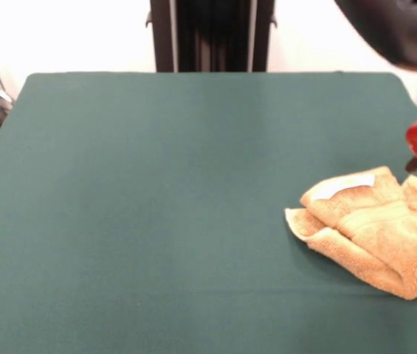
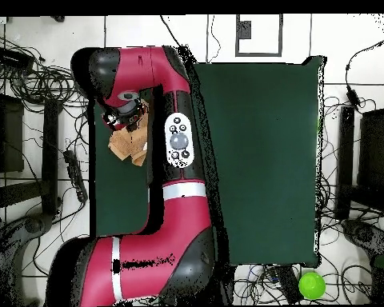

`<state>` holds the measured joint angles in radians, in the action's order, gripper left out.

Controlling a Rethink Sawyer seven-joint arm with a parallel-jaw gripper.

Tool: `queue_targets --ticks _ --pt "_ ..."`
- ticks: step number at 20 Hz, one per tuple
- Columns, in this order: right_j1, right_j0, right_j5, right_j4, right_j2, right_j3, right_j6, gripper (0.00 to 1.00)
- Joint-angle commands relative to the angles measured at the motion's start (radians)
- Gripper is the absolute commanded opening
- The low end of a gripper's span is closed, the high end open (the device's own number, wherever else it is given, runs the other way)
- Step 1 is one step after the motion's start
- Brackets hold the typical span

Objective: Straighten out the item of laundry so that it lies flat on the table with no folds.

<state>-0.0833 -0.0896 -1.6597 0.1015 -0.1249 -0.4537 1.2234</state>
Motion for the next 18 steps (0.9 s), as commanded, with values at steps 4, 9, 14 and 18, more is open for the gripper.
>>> queue_targets --ticks 4,9,14,18 --pt "0.026 -0.009 -0.006 0.043 -0.050 -0.023 -0.034 0.00" --pt "0.087 0.011 -0.039 0.090 -0.090 0.077 -0.195 0.00" --pt "0.122 0.021 -0.039 0.105 -0.133 0.127 -0.286 0.00" --pt "0.134 0.034 0.007 0.093 -0.160 0.126 -0.340 0.00"
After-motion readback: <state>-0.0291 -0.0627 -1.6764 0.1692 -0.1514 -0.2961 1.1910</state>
